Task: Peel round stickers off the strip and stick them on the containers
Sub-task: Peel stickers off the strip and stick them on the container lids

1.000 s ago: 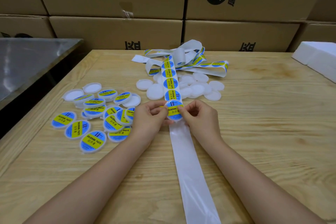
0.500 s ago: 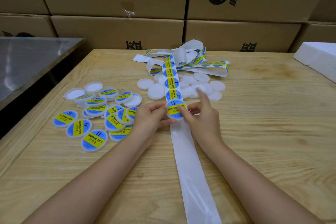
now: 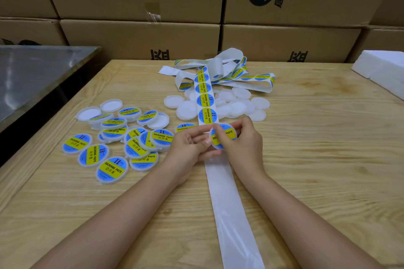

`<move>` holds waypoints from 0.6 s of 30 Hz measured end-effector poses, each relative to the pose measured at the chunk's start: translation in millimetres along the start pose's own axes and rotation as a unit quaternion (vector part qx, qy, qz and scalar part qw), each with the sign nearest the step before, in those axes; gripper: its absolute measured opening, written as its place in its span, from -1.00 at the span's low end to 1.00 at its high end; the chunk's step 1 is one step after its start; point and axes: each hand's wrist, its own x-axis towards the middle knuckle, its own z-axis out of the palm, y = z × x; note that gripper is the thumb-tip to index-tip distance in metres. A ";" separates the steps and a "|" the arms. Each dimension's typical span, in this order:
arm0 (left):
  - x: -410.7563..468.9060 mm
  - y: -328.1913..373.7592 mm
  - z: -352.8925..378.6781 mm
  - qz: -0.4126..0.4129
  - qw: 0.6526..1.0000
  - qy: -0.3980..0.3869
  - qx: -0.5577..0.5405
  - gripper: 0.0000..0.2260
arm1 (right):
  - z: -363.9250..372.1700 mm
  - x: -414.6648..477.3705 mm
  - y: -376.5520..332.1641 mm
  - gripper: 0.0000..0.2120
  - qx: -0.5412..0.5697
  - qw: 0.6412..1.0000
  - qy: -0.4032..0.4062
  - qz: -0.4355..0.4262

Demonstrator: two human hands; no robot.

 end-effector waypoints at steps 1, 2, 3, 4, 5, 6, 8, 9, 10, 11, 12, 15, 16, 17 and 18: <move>-0.1 0.3 -0.1 -0.004 1.000 -0.003 -0.004 -0.72 | 0.4 -0.9 -0.7 -0.66 -0.011 1.000 -0.008 -0.002; 0.2 0.7 -0.6 -0.010 1.000 -0.002 -0.008 -0.69 | 0.7 -1.6 -1.6 -0.63 -0.015 1.000 -0.018 -0.005; 0.7 1.3 -1.4 -0.017 1.000 0.002 -0.013 -0.66 | 0.9 -2.1 -2.4 -0.60 -0.015 0.999 -0.028 -0.006; 1.6 2.2 -2.5 -0.024 1.000 0.006 -0.020 -0.64 | 1.2 -2.2 -3.1 -0.58 -0.014 0.999 -0.039 -0.008; 2.6 3.1 -4.0 -0.025 0.999 0.011 -0.026 -0.64 | 1.4 -2.1 -3.4 -0.55 -0.012 0.999 -0.052 -0.011; 3.5 3.8 -5.5 -0.023 0.999 0.015 -0.030 -0.66 | 1.6 -2.1 -3.8 -0.54 -0.007 0.998 -0.066 -0.015; 5.5 5.2 -7.9 -0.015 0.999 0.026 -0.027 -0.74 | 2.0 -3.4 -4.2 -0.56 0.012 0.995 -0.095 -0.030; 6.1 5.3 -8.7 -0.012 0.999 0.033 -0.024 -0.77 | 2.5 -4.5 -4.0 -0.57 0.017 0.993 -0.108 -0.047; 6.6 4.7 -9.1 -0.009 0.999 0.041 -0.019 -0.79 | 3.0 -5.7 -3.7 -0.59 0.017 0.990 -0.122 -0.067; 6.9 3.7 -9.1 -0.004 0.999 0.050 -0.010 -0.80 | 3.3 -6.5 -3.4 -0.60 0.017 0.987 -0.136 -0.084; 7.1 2.7 -9.2 0.001 0.998 0.062 0.002 -0.81 | 3.0 -6.7 -3.5 -0.61 0.018 0.984 -0.151 -0.094; 7.2 2.0 -9.5 0.024 0.995 0.085 0.036 -0.80 | 0.0 -1.8 -2.0 -0.69 0.021 0.978 -0.178 -0.103; 7.2 2.5 -9.6 0.031 0.995 0.086 0.047 -0.79 | -1.3 0.2 -1.0 -0.73 0.021 0.978 -0.179 -0.106; 7.2 2.8 -9.7 0.036 0.994 0.088 0.057 -0.79 | -2.6 1.6 0.0 -0.77 0.027 0.978 -0.176 -0.106; 7.4 2.9 -9.8 0.038 0.993 0.090 0.067 -0.79 | -3.4 2.5 0.8 -0.81 0.036 0.979 -0.171 -0.103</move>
